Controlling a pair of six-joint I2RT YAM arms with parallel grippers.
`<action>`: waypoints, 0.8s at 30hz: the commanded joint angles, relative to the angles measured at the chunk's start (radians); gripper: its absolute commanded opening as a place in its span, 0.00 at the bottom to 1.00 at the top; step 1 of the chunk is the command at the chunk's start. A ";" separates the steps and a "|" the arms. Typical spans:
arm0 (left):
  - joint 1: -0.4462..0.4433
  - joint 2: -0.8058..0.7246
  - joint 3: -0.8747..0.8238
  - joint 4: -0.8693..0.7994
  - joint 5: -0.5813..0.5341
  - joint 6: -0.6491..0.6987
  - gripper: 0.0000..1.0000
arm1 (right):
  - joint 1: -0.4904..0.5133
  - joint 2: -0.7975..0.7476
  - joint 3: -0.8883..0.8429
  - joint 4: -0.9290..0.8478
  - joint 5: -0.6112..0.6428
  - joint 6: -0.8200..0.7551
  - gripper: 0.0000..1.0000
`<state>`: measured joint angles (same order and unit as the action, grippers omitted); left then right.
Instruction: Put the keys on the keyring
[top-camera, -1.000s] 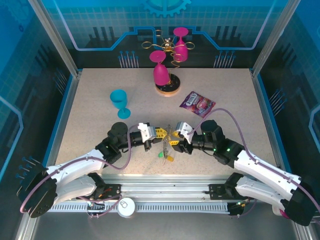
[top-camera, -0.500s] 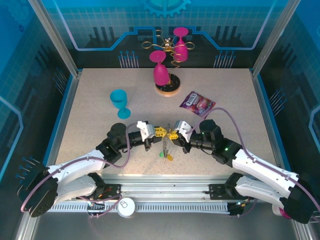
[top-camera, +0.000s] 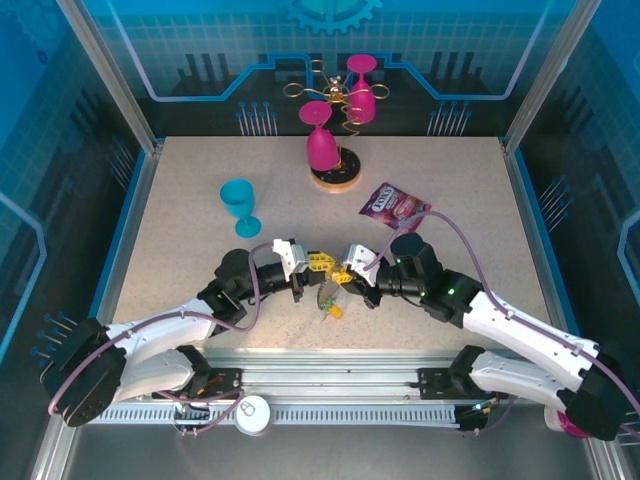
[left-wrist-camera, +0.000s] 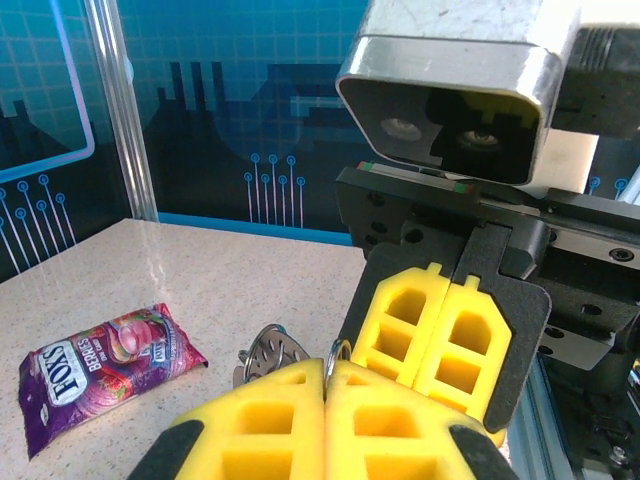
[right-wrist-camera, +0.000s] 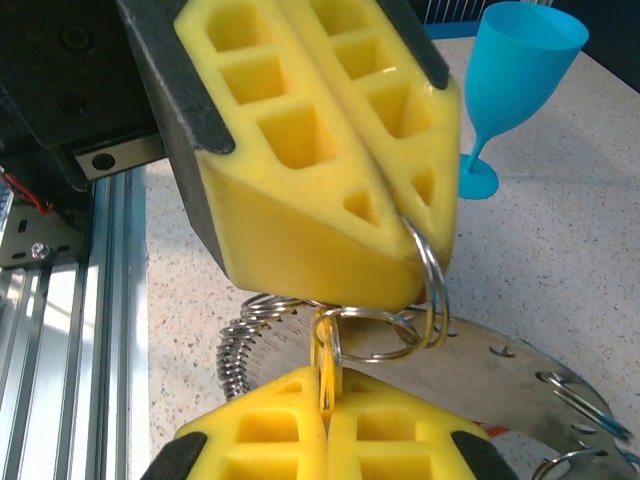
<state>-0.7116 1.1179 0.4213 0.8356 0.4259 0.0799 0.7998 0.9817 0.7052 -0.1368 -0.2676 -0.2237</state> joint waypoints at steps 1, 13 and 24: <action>-0.003 0.002 0.005 0.097 -0.004 -0.010 0.00 | 0.026 0.017 0.047 -0.109 -0.037 -0.066 0.00; -0.003 0.009 -0.002 0.035 0.051 0.092 0.00 | -0.081 -0.107 0.004 -0.080 -0.101 0.008 0.37; -0.002 0.012 -0.003 0.042 0.102 0.098 0.00 | -0.137 -0.142 -0.062 0.123 -0.160 0.057 0.24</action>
<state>-0.7120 1.1316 0.4213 0.8349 0.4870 0.1596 0.6727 0.8303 0.6586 -0.1120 -0.3954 -0.1864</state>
